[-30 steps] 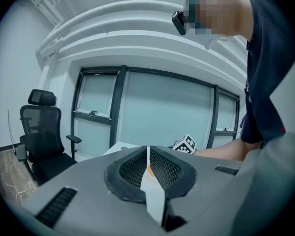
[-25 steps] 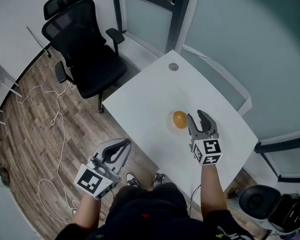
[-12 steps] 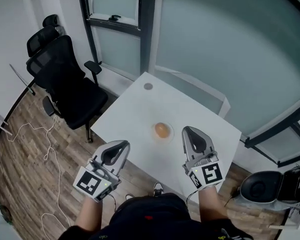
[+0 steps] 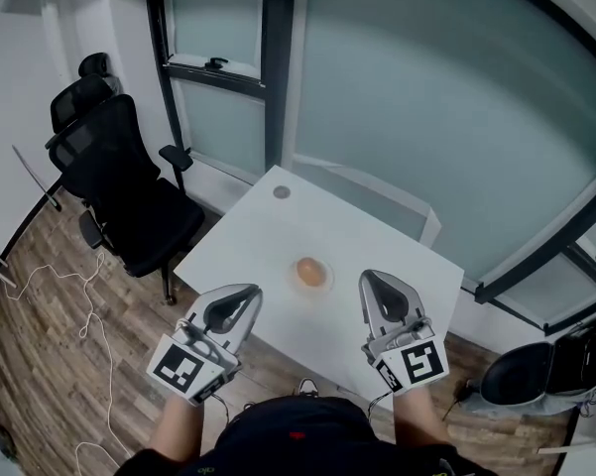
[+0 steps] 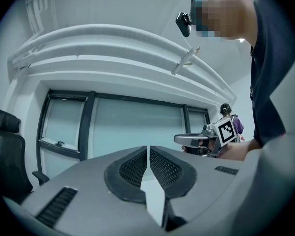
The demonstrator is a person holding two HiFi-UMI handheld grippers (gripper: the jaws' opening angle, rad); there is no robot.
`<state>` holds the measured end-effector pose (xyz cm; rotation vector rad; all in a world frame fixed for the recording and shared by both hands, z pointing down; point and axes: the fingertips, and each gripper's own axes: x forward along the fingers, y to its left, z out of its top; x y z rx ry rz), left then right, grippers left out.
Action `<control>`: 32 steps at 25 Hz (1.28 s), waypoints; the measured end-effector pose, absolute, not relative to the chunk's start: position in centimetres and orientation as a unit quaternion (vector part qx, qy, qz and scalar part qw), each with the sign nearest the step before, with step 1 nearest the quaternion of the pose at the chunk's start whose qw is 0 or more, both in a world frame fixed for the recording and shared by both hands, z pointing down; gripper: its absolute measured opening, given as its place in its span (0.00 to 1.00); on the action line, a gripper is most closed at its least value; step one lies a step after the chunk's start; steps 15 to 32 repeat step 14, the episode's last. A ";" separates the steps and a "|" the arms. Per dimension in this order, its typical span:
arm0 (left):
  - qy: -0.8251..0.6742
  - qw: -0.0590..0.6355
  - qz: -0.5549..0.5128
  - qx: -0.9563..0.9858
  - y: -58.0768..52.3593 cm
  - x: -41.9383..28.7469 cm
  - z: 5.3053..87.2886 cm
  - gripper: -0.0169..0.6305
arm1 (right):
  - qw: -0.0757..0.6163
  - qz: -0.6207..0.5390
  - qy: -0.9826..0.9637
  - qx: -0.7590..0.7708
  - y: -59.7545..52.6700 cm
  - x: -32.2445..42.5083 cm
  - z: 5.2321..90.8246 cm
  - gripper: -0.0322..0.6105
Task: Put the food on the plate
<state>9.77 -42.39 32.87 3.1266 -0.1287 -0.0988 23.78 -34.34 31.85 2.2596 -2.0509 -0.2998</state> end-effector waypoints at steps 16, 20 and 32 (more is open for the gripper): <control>-0.044 0.009 -0.026 0.999 -42.4 9.3 32.8 0.08 | 0.085 -0.100 -0.678 0.723 -35.3 22.2 32.5 0.09; -0.044 0.009 -0.026 0.999 -42.4 9.3 32.8 0.08 | 0.085 -0.100 -0.678 0.723 -35.3 22.2 32.5 0.09; -0.044 0.009 -0.026 0.999 -42.4 9.3 32.8 0.08 | 0.085 -0.100 -0.678 0.723 -35.3 22.2 32.5 0.09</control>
